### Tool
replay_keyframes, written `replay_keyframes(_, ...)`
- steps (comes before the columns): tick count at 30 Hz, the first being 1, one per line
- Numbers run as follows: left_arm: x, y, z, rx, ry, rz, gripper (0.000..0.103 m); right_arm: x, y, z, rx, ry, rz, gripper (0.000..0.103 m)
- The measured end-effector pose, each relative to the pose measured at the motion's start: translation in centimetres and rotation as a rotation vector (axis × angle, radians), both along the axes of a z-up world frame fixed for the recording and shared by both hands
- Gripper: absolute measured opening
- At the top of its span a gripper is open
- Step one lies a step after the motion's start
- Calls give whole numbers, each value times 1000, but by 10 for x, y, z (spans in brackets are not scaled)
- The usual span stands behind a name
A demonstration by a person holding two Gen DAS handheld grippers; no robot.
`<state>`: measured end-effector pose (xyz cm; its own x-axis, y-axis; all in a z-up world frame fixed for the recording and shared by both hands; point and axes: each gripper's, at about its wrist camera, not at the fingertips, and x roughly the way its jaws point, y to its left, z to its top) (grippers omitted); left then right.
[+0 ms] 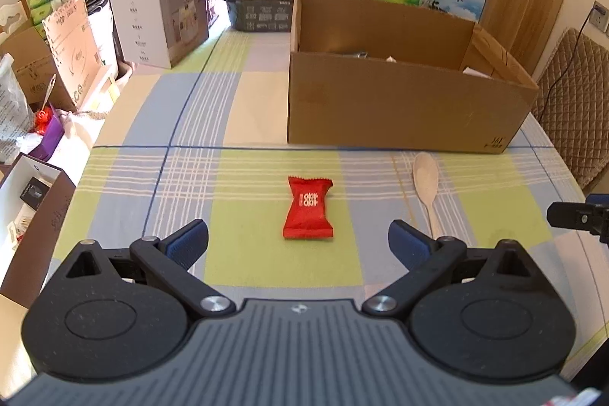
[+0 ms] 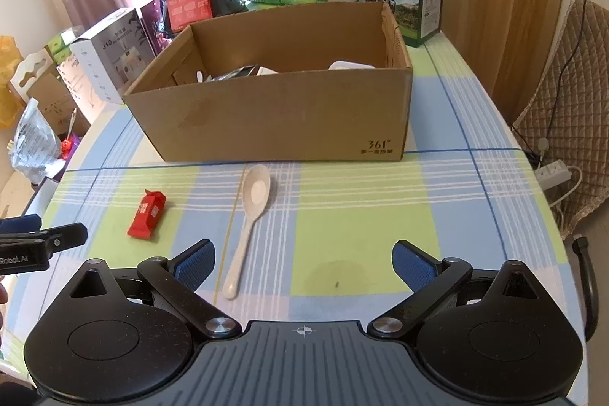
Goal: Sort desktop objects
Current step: 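Open both grippers and move them back toward the red candy and wooden spoon, then grasp the red candy with the left gripper while the right gripper grasps the wooden spoon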
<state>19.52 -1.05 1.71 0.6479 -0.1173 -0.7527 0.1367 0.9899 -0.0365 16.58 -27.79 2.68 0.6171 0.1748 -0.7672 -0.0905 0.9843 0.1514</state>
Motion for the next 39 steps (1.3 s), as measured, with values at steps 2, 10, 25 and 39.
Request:
replay_keyframes(2, 2, 1, -5, 1, 1, -1, 99, 0, 2, -5, 3, -3, 5, 97)
replay_keyframes(10, 13, 6, -29, -29, 8, 5, 99, 5, 11, -27, 24, -37, 22, 96)
replay_keyframes(25, 34, -4, -73, 17, -57, -28, 98, 31, 24, -69, 16, -89, 62, 81)
replay_keyframes(39, 61, -4, -84, -2, -66, -68, 88, 54, 32, -80, -40, -113, 55, 80)
